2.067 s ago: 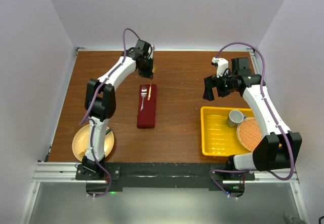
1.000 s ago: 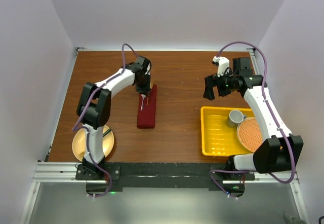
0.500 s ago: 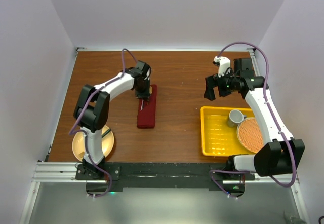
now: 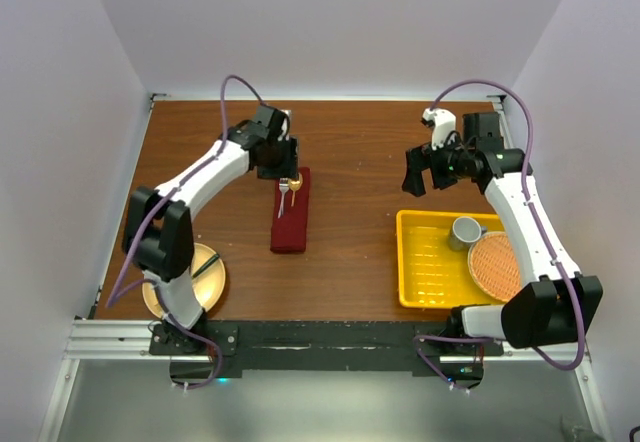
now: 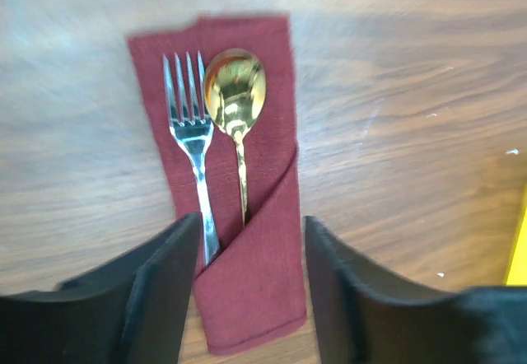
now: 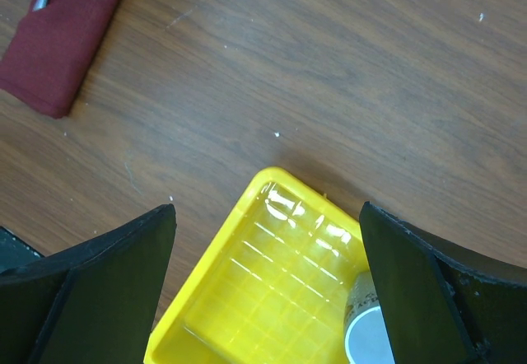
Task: Fold the napkin into a case and place the utensils inside
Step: Reset both arms
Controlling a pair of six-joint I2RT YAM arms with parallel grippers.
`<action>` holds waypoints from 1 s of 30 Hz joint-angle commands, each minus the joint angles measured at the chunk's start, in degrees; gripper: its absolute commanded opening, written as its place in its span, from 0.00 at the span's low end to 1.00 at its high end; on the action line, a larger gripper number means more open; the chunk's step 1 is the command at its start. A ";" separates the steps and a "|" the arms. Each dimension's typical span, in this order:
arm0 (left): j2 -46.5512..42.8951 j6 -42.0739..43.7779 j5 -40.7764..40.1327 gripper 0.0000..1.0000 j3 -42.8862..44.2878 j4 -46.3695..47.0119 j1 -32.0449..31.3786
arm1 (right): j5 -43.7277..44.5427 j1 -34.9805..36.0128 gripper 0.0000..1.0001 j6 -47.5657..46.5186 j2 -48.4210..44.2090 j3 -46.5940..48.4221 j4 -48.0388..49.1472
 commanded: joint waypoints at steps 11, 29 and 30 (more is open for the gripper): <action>-17.94 30.12 19.95 1.00 6.92 -12.46 20.96 | -3.08 -0.31 0.98 5.72 -2.11 4.16 3.13; -40.88 39.74 19.97 1.00 -25.69 -7.73 28.73 | 2.29 -0.23 0.98 3.53 -16.52 -12.28 0.40; -40.36 39.39 19.88 1.00 -25.78 -7.64 28.64 | 2.46 -0.23 0.98 3.44 -16.70 -12.28 0.06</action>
